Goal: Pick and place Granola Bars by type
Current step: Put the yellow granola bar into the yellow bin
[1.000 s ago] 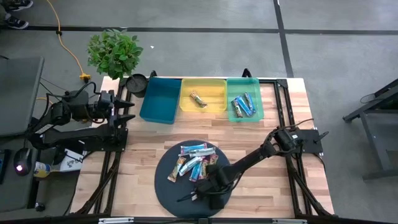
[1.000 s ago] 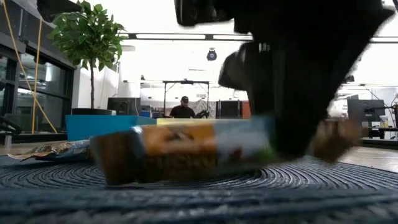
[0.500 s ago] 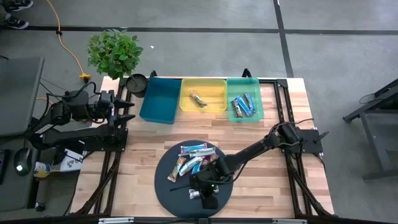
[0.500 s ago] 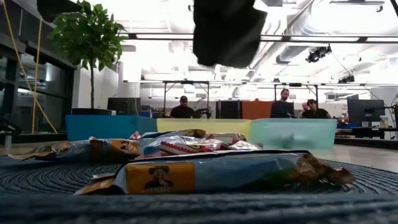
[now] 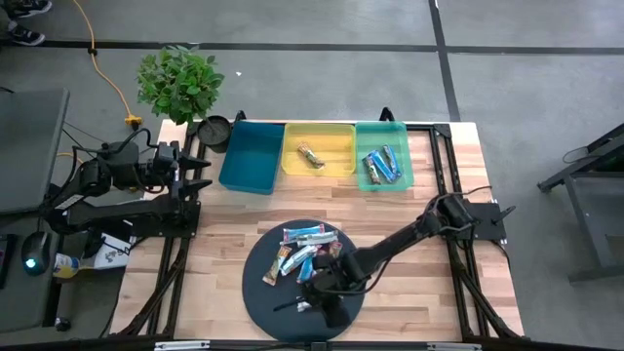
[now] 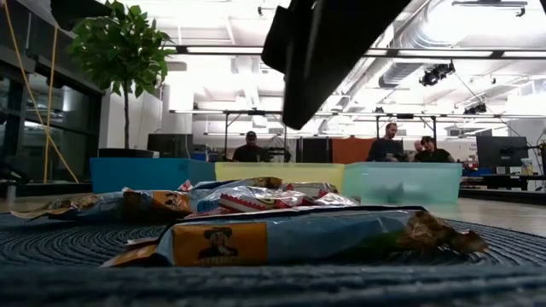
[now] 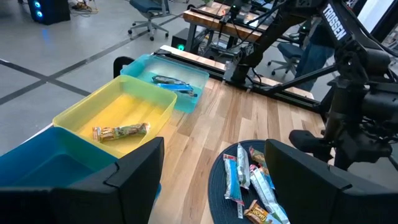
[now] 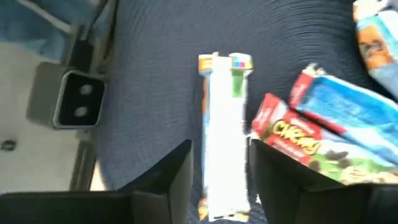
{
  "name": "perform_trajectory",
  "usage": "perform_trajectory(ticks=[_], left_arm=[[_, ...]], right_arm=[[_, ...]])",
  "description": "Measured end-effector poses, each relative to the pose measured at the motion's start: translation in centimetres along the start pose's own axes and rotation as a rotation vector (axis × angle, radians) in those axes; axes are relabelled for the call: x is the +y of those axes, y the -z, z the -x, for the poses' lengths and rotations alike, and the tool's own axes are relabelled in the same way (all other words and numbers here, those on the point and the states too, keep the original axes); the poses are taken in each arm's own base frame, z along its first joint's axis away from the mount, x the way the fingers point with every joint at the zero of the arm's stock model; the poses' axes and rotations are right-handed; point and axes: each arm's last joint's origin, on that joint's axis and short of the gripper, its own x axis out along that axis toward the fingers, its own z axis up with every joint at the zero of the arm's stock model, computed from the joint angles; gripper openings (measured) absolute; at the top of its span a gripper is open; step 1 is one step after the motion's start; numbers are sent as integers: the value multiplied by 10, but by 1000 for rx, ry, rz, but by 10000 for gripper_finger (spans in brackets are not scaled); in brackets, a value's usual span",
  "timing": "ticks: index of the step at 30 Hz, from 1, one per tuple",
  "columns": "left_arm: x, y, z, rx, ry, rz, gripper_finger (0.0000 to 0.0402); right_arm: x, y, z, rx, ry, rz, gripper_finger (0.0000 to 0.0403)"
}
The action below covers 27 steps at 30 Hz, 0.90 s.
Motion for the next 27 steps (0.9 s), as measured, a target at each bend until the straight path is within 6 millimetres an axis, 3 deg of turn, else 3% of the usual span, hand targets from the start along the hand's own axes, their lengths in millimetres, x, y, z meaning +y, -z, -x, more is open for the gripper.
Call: perform_trajectory(ticks=[9, 20, 27], left_arm=[[0, 0, 0, 1, 0, 0, 273], [0, 0, 0, 0, 0, 0, 273], [0, 0, 0, 0, 0, 0, 273]], right_arm=[[-2, 2, -16, 17, 6, 30, 197], [-4, 8, -41, 55, 35, -16, 200], [0, 11, -41, 58, 63, -44, 200]])
